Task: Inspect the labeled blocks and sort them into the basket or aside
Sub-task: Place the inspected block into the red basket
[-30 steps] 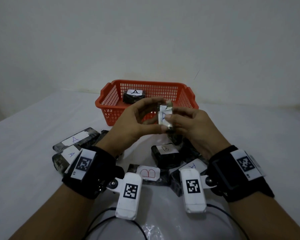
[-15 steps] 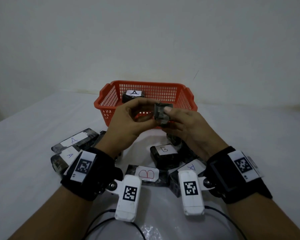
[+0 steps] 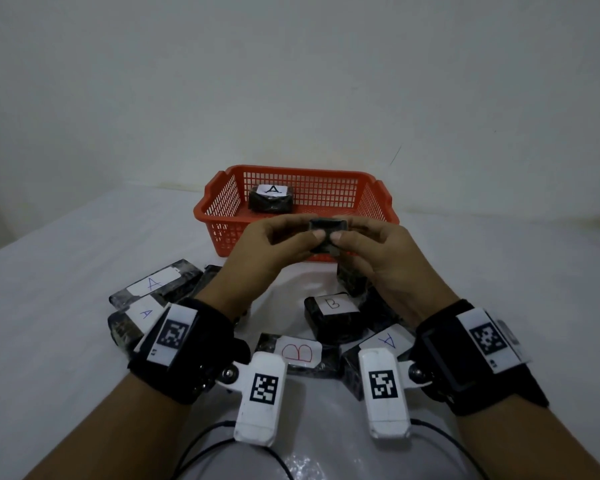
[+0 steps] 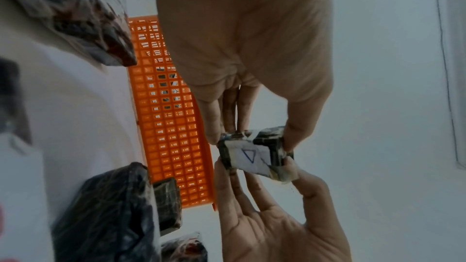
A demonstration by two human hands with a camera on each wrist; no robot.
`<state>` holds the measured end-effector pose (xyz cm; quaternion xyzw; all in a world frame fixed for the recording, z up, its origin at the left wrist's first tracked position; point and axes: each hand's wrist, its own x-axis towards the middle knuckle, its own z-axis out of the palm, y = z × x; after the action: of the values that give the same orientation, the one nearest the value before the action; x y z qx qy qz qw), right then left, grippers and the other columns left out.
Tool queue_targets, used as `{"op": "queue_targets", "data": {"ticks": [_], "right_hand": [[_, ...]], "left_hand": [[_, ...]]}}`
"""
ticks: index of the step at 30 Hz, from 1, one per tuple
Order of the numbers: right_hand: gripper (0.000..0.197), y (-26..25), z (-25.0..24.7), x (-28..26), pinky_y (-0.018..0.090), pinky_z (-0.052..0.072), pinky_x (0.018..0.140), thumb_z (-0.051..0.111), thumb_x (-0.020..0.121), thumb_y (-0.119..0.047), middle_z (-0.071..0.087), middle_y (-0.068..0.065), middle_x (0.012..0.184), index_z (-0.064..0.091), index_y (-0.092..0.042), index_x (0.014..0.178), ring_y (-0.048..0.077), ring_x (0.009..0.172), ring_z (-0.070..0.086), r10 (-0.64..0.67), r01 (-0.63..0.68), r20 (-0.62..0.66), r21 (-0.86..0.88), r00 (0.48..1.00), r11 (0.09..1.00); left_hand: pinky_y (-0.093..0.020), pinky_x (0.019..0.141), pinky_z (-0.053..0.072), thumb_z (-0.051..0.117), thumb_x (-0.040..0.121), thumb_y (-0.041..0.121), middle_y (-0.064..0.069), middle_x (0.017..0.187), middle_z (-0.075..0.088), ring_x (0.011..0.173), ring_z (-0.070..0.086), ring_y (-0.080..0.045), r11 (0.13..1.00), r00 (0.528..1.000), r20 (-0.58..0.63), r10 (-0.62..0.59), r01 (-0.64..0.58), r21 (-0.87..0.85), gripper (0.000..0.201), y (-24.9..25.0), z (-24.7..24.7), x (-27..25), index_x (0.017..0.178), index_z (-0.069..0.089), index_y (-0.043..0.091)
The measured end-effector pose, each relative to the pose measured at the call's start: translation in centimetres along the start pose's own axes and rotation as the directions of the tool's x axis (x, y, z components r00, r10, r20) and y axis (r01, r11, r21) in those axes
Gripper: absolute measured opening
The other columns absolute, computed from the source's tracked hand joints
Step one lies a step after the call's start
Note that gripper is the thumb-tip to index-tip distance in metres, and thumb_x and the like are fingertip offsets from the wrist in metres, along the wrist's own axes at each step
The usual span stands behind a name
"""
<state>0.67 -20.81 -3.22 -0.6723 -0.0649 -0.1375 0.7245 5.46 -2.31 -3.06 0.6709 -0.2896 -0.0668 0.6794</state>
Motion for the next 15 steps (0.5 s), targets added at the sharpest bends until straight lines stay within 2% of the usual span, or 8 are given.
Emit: {"op": "queue_targets", "data": {"ticks": [2,5,7,9,12,15], "right_hand": [[0.021,0.1,-0.1,0.0,0.032,0.061,0.093,0.068,0.094,-0.003,0.077,0.018,0.114,0.073,-0.002,0.115,0.032,0.111,0.074,-0.001,0.001,-0.018,-0.02,1.0,1.0],[0.025,-0.2,-0.1,-0.2,0.029,0.061,0.092,0.07,0.093,-0.007,0.077,0.018,0.115,0.072,0.001,0.117,0.03,0.111,0.075,0.023,-0.025,0.059,0.038,0.998,0.999],[0.038,-0.2,-0.2,-0.2,0.035,0.058,0.1,0.076,0.087,-0.013,0.076,0.015,0.12,0.071,-0.003,0.123,0.028,0.115,0.073,0.041,-0.046,0.113,0.042,0.993,0.998],[0.051,0.1,-0.4,0.0,0.045,0.054,0.107,0.082,0.079,-0.016,0.075,0.01,0.125,0.069,-0.009,0.128,0.025,0.119,0.071,0.042,-0.039,0.096,-0.031,0.995,0.999],[0.036,0.6,-0.4,0.2,0.049,0.054,0.107,0.077,0.089,-0.011,0.076,0.005,0.123,0.072,-0.014,0.124,0.023,0.119,0.071,0.0,0.001,0.011,-0.125,1.0,0.992],[0.022,0.7,-0.2,0.2,0.044,0.057,0.103,0.072,0.095,-0.01,0.078,0.005,0.119,0.074,-0.015,0.116,0.024,0.116,0.073,-0.016,0.012,-0.046,-0.086,0.999,0.996]], "left_hand": [[-0.037,0.1,0.057,0.064,0.095,0.018,-0.006,0.12,0.074,0.114,0.071,-0.019,1.0,1.0,0.001,-0.015,0.015,-0.014,0.033,-0.1,0.0,0.0,0.126,0.068,0.009],[-0.04,0.098,0.058,0.057,0.1,0.014,-0.012,0.115,0.075,0.11,0.073,-0.023,0.997,0.998,-0.035,-0.051,0.049,-0.059,0.025,-0.1,-0.1,0.2,0.119,0.07,0.002],[-0.041,0.096,0.059,0.05,0.104,0.02,-0.015,0.114,0.075,0.109,0.073,-0.026,0.977,0.994,-0.028,-0.109,0.101,-0.188,0.027,0.2,-0.1,0.3,0.116,0.069,0.005],[-0.039,0.092,0.06,0.045,0.106,0.026,-0.017,0.118,0.074,0.111,0.072,-0.029,0.925,0.985,0.002,-0.175,0.165,-0.341,0.032,0.5,-0.2,0.2,0.123,0.065,0.007],[-0.037,0.091,0.061,0.047,0.104,0.032,-0.024,0.125,0.069,0.117,0.068,-0.034,0.866,0.969,0.056,-0.242,0.241,-0.439,0.042,0.8,-0.2,0.2,0.132,0.06,0.004],[-0.038,0.09,0.061,0.049,0.103,0.035,-0.023,0.121,0.07,0.113,0.07,-0.034,0.869,0.959,0.048,-0.278,0.273,-0.412,0.042,0.8,-0.2,0.3,0.128,0.063,0.004]]}}
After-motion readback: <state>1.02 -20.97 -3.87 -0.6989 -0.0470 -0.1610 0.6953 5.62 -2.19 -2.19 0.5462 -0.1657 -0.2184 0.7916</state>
